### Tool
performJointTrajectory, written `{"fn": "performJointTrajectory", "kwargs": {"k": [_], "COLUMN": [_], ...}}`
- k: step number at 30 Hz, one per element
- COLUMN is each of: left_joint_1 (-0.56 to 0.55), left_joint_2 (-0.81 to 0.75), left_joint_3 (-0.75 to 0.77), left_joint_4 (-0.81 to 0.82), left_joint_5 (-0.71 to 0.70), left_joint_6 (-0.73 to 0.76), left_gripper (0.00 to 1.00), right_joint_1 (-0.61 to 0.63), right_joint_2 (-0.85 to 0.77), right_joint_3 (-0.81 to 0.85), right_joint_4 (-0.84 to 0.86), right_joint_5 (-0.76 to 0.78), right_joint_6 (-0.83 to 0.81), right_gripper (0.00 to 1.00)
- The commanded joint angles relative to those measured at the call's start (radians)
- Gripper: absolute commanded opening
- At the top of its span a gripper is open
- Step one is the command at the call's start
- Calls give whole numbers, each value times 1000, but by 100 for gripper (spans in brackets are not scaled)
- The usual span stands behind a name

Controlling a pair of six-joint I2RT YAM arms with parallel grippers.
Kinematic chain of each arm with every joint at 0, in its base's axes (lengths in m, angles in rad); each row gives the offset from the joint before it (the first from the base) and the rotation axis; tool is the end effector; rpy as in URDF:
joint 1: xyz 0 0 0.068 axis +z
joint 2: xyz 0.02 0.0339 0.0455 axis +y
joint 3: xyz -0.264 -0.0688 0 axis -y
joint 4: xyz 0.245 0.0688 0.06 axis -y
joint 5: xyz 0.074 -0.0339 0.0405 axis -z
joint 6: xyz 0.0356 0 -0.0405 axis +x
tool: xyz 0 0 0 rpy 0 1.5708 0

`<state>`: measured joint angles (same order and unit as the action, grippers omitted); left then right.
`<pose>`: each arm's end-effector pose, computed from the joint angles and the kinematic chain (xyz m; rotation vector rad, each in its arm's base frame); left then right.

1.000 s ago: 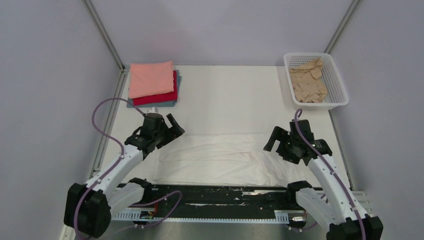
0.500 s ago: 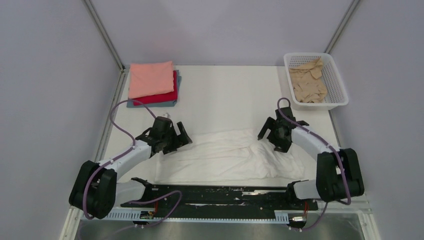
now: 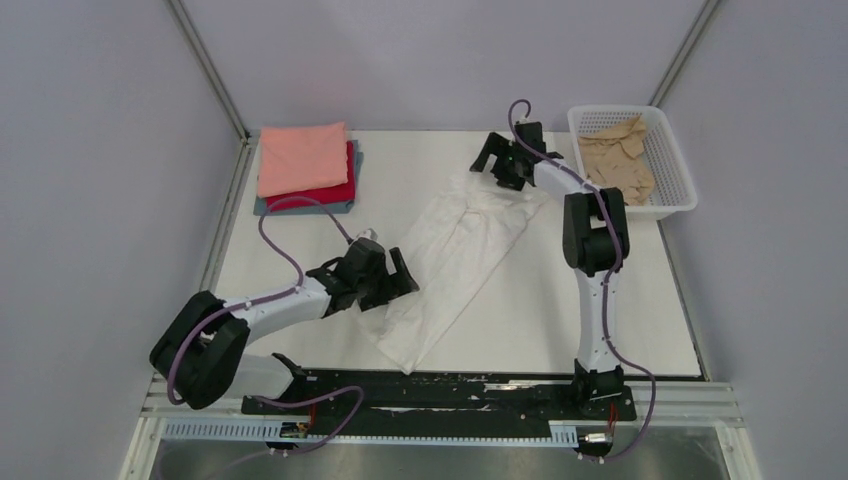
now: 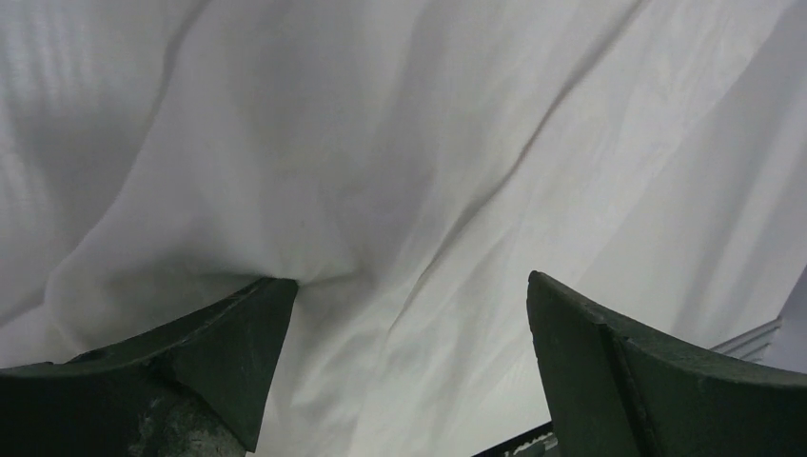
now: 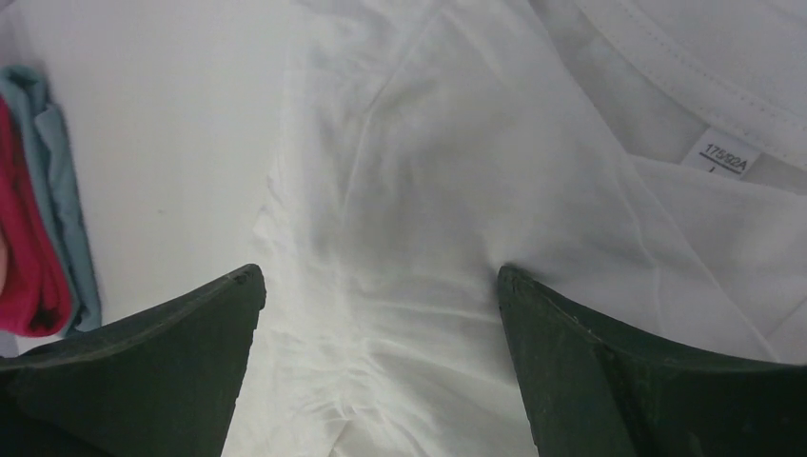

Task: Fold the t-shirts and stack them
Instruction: Rotate the tshirt 90 degrees, then grab the bottom of the folded rectangular tshirt with both arms

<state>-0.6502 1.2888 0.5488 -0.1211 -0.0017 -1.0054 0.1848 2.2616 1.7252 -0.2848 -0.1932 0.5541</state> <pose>0.1905 -0.1448 0.1630 -0.4552 2.5316 -0.7004 0.4939 0.0993 0.1636 0.3580 2.4252 0.5694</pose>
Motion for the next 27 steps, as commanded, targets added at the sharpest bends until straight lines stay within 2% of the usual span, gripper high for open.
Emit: {"fn": "performJointTrajectory", "kwargs": {"k": [1,3,8,12,15,17,19,20,23,27], "left_joint_1": [-85,-112,-186,-236,-281,-319,-375,-400,-407,-337], "left_joint_2": [144,202,296,301,250,175,30,-8,-182,-306], "left_joint_3": [101,154,261,287,289,302,296,286,196,57], "left_joint_4": [-10,-49,-103,-119,-165,-232,-312,-355,-427,-429], "left_joint_5": [-5,27,34,31,7,-75,-231,-263,-369,-310], "left_joint_6": [-65,-55,-36,-32,-6,29,62,79,63,59], "left_gripper": [100,100,100,100,100,100,100,100,100,100], "right_joint_1": [43,68,147,166,163,158,154,155,154,160], "right_joint_2": [226,328,501,507,453,385,268,211,-16,-324], "right_joint_3": [279,422,727,739,759,761,721,684,469,67], "right_joint_4": [-35,-43,-14,101,115,111,91,77,61,45], "right_joint_5": [-254,-297,-164,-133,-84,-55,-29,-22,-1,13], "right_joint_6": [-84,-82,-69,-23,-24,-49,-106,-132,-199,-240], "right_gripper": [99,99,99,100,100,100,100,100,100,100]}}
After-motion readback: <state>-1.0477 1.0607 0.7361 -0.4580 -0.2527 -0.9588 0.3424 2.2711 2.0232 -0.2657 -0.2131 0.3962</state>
